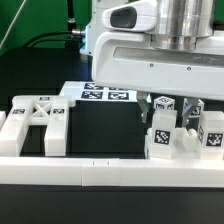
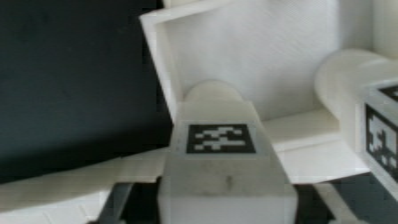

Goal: Assemble chair

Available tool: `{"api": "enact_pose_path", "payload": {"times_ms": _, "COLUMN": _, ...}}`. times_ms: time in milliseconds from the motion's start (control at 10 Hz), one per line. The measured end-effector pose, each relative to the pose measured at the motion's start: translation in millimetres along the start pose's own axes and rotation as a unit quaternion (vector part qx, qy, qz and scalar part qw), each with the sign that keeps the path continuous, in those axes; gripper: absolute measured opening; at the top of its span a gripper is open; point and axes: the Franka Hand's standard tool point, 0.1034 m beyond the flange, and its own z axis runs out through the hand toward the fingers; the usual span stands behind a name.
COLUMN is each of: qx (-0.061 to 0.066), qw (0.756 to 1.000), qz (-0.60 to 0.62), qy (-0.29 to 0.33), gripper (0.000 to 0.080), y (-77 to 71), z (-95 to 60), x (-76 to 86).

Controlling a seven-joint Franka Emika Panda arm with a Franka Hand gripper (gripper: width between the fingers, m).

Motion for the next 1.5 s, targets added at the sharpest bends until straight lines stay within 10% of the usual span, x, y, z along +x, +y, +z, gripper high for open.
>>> {"api": "enact_pose_path", "payload": {"times_ms": 400, "qx": 0.010, "qw": 0.984, "qz": 0.180, "qy": 0.001, "gripper": 0.0293, "y": -1.5, "z": 1.2, "x": -0.8}}
{"api": "enact_pose_path", "payload": {"times_ms": 600, "qx": 0.036, "qw": 0.943, "qz": 0.331, "qy": 0.002, "gripper": 0.0293, "y": -3.2, "z": 2.2, "x": -1.0}}
{"api": "enact_pose_path", "payload": {"times_ms": 1000, "qx": 0.040, "qw": 0.879, "qz": 0.476, "qy": -0.008, "gripper": 0.0293, "y": -4.2, "z": 2.4, "x": -1.8}}
{"api": "enact_pose_path", "payload": {"times_ms": 1500, "qx": 0.040, "qw": 0.949, "qz": 0.314, "qy": 0.000, "gripper": 0.0641, "y": -6.0, "z": 1.3, "x": -1.3}}
